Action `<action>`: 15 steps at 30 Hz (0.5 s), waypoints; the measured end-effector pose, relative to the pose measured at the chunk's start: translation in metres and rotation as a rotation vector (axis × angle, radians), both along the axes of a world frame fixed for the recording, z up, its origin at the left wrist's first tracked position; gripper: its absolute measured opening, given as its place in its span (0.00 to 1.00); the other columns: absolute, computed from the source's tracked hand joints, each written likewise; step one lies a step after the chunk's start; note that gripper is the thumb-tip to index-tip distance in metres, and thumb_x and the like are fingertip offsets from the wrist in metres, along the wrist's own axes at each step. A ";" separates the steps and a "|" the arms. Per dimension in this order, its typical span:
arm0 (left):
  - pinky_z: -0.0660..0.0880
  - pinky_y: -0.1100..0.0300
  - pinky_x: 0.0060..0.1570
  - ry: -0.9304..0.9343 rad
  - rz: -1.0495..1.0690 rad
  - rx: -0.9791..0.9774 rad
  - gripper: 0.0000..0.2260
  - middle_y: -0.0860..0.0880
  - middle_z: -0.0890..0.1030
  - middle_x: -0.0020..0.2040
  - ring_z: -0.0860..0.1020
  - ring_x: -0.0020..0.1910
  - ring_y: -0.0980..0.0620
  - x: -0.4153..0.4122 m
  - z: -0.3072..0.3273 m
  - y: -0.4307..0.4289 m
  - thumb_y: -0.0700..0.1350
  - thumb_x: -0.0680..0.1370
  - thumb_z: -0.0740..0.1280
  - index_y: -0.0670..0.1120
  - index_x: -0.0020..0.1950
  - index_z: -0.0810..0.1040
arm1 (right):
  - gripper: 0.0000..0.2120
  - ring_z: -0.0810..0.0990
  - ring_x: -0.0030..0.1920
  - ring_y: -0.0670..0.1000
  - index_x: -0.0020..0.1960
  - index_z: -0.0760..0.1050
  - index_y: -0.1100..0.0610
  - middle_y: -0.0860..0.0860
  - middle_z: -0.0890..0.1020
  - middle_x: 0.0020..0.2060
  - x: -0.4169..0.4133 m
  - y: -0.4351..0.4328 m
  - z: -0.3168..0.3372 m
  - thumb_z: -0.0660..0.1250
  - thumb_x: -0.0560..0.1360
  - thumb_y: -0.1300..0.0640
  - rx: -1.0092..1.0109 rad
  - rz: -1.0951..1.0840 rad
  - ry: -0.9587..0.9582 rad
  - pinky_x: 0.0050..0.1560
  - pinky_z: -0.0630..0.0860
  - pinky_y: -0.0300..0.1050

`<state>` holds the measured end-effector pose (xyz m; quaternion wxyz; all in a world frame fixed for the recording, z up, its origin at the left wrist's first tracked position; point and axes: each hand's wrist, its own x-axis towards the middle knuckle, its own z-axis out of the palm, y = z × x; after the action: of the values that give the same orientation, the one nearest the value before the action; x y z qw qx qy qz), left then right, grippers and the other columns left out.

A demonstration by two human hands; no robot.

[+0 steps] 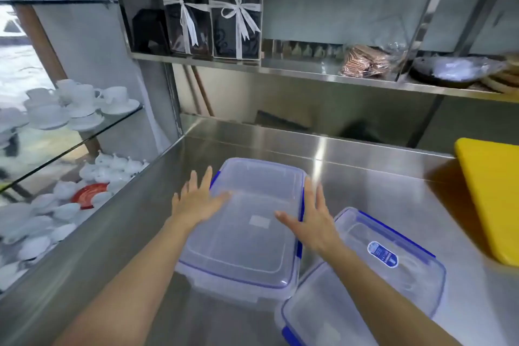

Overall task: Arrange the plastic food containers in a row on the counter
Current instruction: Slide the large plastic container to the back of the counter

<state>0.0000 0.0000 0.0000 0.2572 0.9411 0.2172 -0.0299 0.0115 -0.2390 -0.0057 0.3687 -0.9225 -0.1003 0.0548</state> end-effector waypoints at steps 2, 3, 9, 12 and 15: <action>0.63 0.46 0.70 0.082 -0.079 -0.355 0.42 0.46 0.61 0.76 0.66 0.71 0.43 -0.004 0.002 0.004 0.64 0.65 0.69 0.55 0.75 0.57 | 0.52 0.54 0.75 0.57 0.74 0.39 0.43 0.54 0.47 0.77 -0.001 0.003 -0.006 0.68 0.63 0.33 0.132 0.003 0.123 0.72 0.59 0.58; 0.69 0.47 0.65 0.093 -0.084 -0.515 0.40 0.47 0.69 0.71 0.72 0.66 0.45 -0.007 0.001 0.007 0.59 0.64 0.72 0.53 0.73 0.61 | 0.53 0.56 0.74 0.57 0.74 0.42 0.43 0.54 0.53 0.76 0.000 0.004 -0.013 0.70 0.60 0.33 0.167 0.005 0.171 0.72 0.61 0.59; 0.76 0.60 0.42 0.032 -0.018 -0.761 0.29 0.55 0.77 0.53 0.79 0.48 0.55 -0.019 -0.009 0.021 0.45 0.75 0.70 0.51 0.73 0.61 | 0.41 0.75 0.59 0.56 0.67 0.57 0.44 0.53 0.75 0.59 0.007 0.003 -0.029 0.73 0.61 0.39 0.291 -0.009 0.342 0.62 0.74 0.58; 0.79 0.54 0.47 0.153 0.013 -0.804 0.32 0.53 0.77 0.56 0.79 0.52 0.52 -0.024 -0.007 0.029 0.47 0.73 0.72 0.54 0.72 0.59 | 0.35 0.77 0.56 0.55 0.67 0.57 0.47 0.49 0.76 0.57 0.006 0.002 -0.025 0.72 0.68 0.46 0.293 0.009 0.377 0.59 0.76 0.58; 0.77 0.44 0.56 0.313 0.023 -0.724 0.30 0.52 0.76 0.60 0.78 0.57 0.49 -0.032 0.000 0.040 0.52 0.69 0.74 0.56 0.66 0.62 | 0.34 0.78 0.55 0.53 0.67 0.56 0.45 0.45 0.76 0.53 0.007 0.000 -0.023 0.72 0.68 0.47 0.291 0.034 0.402 0.57 0.78 0.57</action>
<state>-0.0325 0.0401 0.0000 0.5365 0.7712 0.2399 -0.2446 0.0182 -0.2387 -0.0291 0.5091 -0.8285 -0.0472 0.2284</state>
